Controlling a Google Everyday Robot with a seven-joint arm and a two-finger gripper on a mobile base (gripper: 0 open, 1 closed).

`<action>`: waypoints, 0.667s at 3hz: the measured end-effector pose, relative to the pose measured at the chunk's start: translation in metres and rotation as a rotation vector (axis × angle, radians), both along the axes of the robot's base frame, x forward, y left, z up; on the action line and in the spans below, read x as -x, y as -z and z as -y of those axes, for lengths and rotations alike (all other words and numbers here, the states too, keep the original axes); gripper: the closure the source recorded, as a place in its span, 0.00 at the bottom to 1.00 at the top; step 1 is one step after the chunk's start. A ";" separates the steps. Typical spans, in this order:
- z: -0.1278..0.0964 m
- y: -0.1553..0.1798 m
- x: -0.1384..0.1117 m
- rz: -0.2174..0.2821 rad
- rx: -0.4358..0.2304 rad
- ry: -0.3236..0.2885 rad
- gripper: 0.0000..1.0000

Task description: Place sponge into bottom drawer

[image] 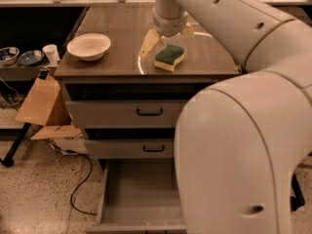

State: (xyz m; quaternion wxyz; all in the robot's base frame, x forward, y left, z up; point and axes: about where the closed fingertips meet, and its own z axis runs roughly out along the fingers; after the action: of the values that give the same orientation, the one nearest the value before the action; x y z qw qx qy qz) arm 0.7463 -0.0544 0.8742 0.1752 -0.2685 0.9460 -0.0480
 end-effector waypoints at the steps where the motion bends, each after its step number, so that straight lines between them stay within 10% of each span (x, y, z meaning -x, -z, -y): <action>1: -0.007 0.013 -0.002 -0.049 0.003 -0.019 0.00; 2: -0.018 0.028 -0.002 -0.093 -0.011 -0.051 0.00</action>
Offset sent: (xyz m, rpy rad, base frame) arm 0.0037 0.0291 -0.0366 0.0308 0.1424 0.0883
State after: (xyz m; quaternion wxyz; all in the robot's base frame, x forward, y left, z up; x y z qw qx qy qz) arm 0.7485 -0.0363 0.8465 0.1337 -0.2937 0.9462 -0.0257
